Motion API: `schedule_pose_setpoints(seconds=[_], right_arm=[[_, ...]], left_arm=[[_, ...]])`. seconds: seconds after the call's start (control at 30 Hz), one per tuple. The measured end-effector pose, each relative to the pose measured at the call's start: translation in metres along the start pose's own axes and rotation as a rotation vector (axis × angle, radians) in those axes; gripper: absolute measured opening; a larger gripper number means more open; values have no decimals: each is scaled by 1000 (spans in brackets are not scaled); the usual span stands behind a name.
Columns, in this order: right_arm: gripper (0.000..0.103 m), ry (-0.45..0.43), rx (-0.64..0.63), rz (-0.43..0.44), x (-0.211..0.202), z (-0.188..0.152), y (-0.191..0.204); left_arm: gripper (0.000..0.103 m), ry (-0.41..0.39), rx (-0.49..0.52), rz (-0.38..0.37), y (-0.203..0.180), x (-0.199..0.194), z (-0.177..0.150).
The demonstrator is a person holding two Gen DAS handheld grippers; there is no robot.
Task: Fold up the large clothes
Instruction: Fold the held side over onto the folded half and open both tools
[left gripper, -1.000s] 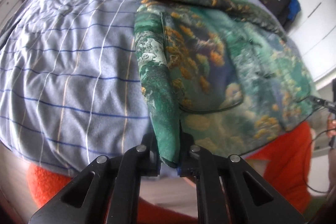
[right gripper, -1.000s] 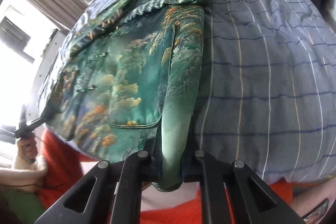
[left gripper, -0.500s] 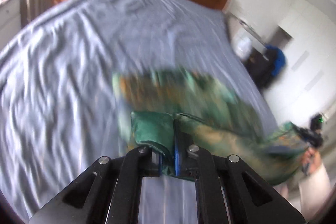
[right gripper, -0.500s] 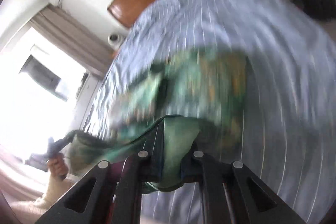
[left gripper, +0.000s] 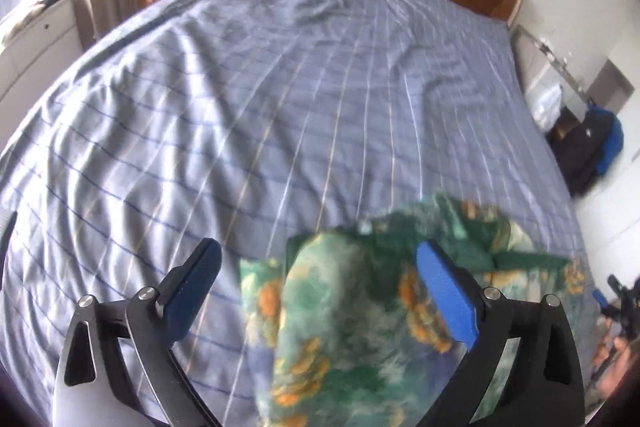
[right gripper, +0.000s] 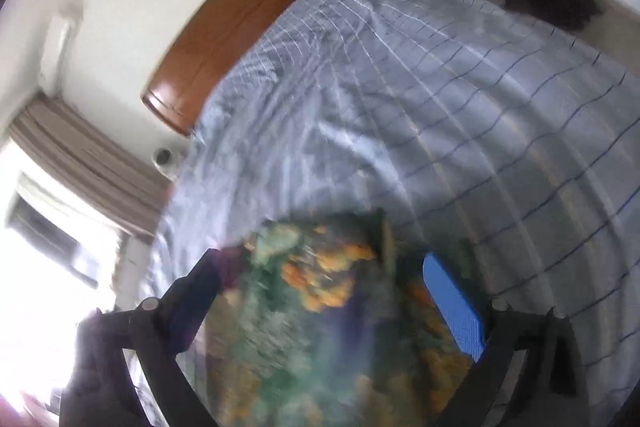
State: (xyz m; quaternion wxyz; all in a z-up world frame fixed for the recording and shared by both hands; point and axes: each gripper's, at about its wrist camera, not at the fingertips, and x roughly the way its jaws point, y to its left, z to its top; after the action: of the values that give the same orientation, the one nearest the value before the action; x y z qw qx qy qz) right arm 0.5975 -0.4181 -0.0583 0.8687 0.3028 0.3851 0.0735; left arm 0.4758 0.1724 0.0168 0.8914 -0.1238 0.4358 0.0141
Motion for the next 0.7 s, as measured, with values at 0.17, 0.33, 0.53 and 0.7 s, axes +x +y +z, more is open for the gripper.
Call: schedule_pose_setpoints(seconds=[0.17,0.33,0.53,0.7], right_arm=[[93,136,-221,-158,21,-31,16],[15,197,-350,-321,54,-57,31],[11,-84,-456,-281,-6,-45,81],[11,-54,-413,-359,42,-43,58]], left_arm=[[93,112,169,68,-17,41,-47],[8,95,157,133,-30,52,-68],[7,-125,80,63,-24,6,-40],[14,5,88,195,-15,98,-63]])
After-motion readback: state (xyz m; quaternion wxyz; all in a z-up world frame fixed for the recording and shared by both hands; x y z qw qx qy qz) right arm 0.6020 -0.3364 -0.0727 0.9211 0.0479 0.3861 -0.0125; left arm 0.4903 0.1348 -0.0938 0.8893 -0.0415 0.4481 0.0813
